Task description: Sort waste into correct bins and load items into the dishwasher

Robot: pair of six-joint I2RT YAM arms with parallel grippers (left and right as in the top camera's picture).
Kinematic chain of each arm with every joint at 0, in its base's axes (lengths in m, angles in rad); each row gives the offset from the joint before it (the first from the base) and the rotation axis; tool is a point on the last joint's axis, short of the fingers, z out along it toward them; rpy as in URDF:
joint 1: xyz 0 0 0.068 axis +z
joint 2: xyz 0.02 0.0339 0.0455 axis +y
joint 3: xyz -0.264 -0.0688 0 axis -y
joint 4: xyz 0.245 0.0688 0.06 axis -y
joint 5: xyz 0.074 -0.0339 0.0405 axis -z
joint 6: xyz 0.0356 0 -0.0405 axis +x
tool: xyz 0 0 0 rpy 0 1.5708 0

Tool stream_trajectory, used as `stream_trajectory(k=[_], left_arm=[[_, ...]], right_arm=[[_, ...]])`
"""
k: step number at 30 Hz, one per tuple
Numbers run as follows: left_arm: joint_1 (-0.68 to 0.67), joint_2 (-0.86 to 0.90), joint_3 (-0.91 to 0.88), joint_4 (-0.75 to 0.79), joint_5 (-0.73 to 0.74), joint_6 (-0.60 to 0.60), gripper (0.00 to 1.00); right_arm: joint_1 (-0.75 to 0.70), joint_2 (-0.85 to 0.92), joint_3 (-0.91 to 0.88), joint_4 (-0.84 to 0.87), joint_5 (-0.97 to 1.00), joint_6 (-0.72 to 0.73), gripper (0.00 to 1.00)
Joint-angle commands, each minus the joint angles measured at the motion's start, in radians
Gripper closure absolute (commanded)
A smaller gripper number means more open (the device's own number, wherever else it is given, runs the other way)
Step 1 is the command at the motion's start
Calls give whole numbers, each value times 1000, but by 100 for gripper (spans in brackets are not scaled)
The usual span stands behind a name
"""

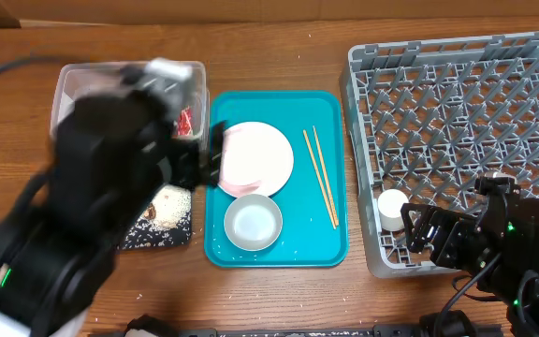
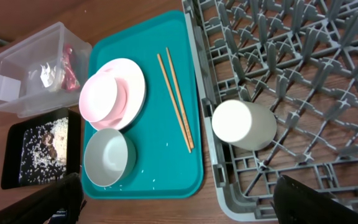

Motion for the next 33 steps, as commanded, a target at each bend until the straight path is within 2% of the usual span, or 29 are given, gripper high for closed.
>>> stream_trajectory(k=[1,9,16,25,33], left_arm=[[91,-167,-183,72,16,38,0],[195,-537,-602,218,28,55,0],[246,-795,-954,448,77,55,0],[261,-991,-1283,631,113,28,0],[261,-1125,-1497,702,113,-62,0]], right_arm=[[-4,-3,12,4,-6,-2,0],[-4,-3,12,4,-6,-2,0],[-4,-3,12,4,-6,-2,0],[-4,-3,12,4,-6,-2,0],[-4,-3,12,4,-6,-2,0]])
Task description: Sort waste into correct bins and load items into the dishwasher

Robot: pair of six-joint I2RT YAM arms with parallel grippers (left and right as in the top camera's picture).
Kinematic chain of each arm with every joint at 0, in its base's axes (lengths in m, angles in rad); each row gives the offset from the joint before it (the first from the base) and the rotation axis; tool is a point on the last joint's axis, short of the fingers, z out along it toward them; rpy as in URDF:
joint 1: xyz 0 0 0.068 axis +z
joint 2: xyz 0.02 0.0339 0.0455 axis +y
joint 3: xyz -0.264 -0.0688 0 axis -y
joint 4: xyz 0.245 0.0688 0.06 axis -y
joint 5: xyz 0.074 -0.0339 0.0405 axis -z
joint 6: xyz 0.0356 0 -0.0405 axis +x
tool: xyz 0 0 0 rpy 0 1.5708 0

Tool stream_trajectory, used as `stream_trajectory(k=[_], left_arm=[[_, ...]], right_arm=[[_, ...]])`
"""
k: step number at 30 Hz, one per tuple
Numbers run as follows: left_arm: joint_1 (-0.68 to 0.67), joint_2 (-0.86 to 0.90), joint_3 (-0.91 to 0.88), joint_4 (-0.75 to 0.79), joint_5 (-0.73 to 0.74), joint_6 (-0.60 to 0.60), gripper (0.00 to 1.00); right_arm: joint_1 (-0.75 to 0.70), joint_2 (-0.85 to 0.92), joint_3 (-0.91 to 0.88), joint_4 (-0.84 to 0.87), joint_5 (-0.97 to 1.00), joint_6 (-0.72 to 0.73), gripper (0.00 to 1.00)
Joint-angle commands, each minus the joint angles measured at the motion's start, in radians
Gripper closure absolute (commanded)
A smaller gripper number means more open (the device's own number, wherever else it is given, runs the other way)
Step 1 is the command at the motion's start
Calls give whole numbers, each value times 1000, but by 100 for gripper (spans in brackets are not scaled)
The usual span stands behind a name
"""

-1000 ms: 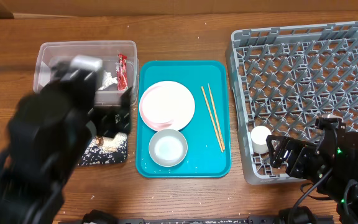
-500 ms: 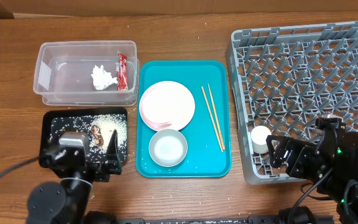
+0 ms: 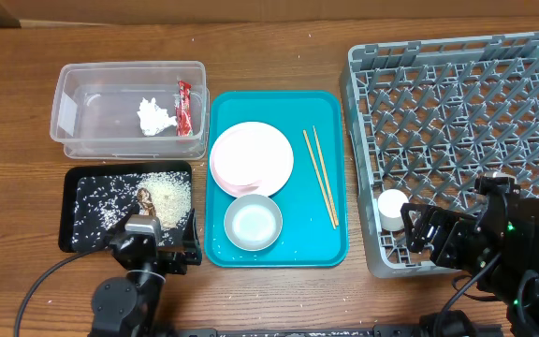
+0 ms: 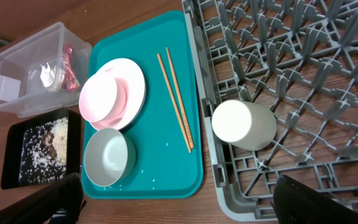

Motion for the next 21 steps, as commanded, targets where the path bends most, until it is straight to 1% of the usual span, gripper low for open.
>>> stream_trajectory(k=[1,7,10,21], left_arm=[[6,-40,-82,39,14,-60,0],[6,-42,-221,187,18,-86,0],[6,-42,-239,248,18,-86,0],[6,-40,-247,264,18,-85,0]], right_arm=[[-4,-3,12,5,-5,-3,0],[-4,-3,12,5,-5,-3,0],[-4,-3,12,5,-5,-3,0],[-4,-3,12,5,-5,-3,0]])
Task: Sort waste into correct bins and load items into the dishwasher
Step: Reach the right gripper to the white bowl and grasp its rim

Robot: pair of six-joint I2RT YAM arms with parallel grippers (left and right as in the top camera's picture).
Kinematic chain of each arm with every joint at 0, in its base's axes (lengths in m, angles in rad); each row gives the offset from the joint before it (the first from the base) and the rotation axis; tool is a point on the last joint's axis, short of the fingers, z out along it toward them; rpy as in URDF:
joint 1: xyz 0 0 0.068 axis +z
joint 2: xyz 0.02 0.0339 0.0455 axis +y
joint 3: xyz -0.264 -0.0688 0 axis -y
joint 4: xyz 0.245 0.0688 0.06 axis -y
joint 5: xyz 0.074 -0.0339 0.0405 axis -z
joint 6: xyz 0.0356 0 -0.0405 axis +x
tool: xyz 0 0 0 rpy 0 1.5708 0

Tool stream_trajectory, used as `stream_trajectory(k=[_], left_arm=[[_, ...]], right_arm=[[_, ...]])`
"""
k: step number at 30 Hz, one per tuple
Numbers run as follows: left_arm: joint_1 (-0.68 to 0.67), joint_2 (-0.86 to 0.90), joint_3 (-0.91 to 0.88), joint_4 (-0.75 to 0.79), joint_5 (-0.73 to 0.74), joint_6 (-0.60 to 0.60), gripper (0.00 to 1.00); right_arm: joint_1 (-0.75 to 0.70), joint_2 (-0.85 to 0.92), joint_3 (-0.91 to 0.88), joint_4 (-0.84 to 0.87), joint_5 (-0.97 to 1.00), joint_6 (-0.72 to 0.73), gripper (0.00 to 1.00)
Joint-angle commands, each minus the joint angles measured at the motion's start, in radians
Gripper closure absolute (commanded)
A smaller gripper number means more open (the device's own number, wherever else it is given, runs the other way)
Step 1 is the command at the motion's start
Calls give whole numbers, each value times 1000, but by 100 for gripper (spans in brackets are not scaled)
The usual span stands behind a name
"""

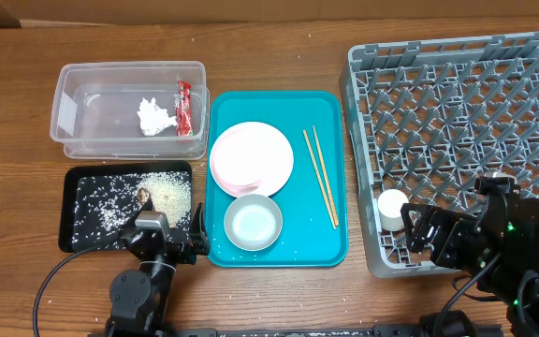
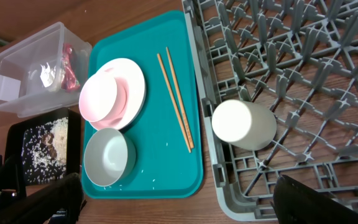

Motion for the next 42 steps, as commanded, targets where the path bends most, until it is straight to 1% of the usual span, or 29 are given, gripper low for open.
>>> stream_trajectory(k=[1,13,16,17,18,20,22,24,28,32,35,37,39,42], left_arm=[[6,-11,-9,6,11,-10,0],[6,-11,-9,6,11,-10,0],[6,-11,-9,7,11,-10,0],[6,-11,-9,6,11,-10,0],[6,-11,-9,7,11,-10,0],[6,-11,-9,6,11,-10,0],[6,-11,-9,6,11,-10,0],[6,-11,-9,6,11,-10,0],[6,-11,-9,7,11,-10,0],[6,-11,-9,6,11,-10,0],[6,-11,-9,6,11,-10,0],[6,-11,-9,7,11,-10,0],[6,-11,-9,7,11,-10,0],[6,-11,-9,6,11,-10,0]], right_arm=[[-4,-3,12,5,-5,-2,0],[-4,-3,12,5,-10,-1,0],[-4,-3,12,27,-45,11,0],[-4,-3,12,61,-55,34,0],[-4,-3,12,87,-80,48,0],[-4,4,11,154,-216,38,0],[4,30,11,196,-342,21,6],[25,66,11,192,-366,21,7],[130,175,11,149,-275,21,7],[297,326,11,152,-128,45,7],[427,455,11,172,-64,60,13],[505,545,11,192,-14,89,14],[557,626,11,211,23,118,16],[601,745,11,252,26,126,19]])
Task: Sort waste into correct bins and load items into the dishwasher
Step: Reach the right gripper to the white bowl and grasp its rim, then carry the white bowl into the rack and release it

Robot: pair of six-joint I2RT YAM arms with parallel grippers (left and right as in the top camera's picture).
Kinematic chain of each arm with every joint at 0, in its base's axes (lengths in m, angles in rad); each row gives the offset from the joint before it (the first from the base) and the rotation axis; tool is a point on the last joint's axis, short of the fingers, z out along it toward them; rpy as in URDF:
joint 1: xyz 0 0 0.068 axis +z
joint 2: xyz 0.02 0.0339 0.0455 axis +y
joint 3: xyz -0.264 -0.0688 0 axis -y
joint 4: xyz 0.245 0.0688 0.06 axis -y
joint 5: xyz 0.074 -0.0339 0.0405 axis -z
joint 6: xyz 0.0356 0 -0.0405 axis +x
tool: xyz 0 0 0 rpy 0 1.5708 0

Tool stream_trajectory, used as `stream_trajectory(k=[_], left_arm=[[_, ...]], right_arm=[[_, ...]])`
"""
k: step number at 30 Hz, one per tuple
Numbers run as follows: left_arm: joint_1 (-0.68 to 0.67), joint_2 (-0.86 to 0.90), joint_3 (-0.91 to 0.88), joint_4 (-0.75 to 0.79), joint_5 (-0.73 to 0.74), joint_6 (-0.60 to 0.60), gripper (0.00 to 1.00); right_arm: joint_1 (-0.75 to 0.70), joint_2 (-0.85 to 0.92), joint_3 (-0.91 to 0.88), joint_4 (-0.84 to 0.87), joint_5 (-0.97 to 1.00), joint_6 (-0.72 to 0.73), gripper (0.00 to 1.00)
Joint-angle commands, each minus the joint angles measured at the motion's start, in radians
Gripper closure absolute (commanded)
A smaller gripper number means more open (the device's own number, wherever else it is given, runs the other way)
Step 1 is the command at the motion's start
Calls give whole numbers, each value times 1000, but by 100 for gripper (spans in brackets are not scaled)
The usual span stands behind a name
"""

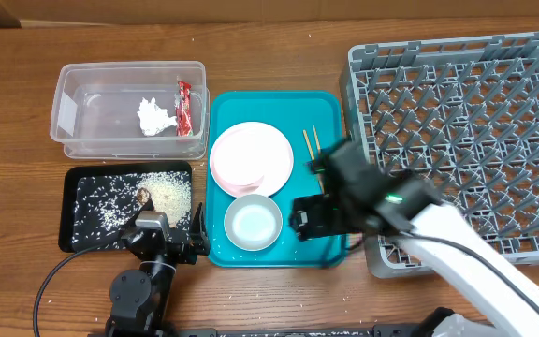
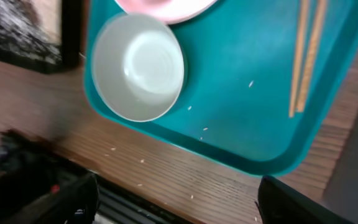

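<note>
A pale green bowl (image 1: 253, 224) (image 2: 138, 65) sits at the front of the teal tray (image 1: 279, 105) (image 2: 241, 118). Behind it lies a pink plate (image 1: 251, 157) (image 2: 166, 5) with a pink bowl on it. Two wooden chopsticks (image 1: 309, 139) (image 2: 306, 56) lie along the tray's right side, partly under my right arm. My right gripper (image 1: 309, 217) (image 2: 179, 211) hangs open over the tray's front right, just right of the bowl, holding nothing. My left gripper (image 1: 157, 234) rests at the table's front left.
The grey dishwasher rack (image 1: 457, 103) fills the right side; my right arm crosses its front-left corner. A clear bin (image 1: 73, 103) at the back left holds a white tissue (image 1: 154, 117) and a red wrapper (image 1: 184, 105). A black tray (image 1: 87, 211) carries rice scraps.
My right arm has left its place at the rack's front corner and now reaches over the teal tray's front right, near the pale green bowl. The left arm has not moved.
First my left arm was a blur over the clear bin and black tray. Then it sat low at the table's front left, with tissue and wrapper in the bin, and shifted slightly right. The right arm stayed by the rack until it came over the tray now.
</note>
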Motion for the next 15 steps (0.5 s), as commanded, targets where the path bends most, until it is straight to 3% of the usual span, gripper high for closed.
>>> stream_trajectory(k=[1,13,15], left_arm=[[6,-11,-6,4,8,-10,0],[6,-11,-6,4,8,-10,0],[6,-11,-6,4,8,-10,0]], right_arm=[[43,113,11,42,66,34,23],[57,401,11,283,31,33,45],[57,420,11,305,31,34,56]])
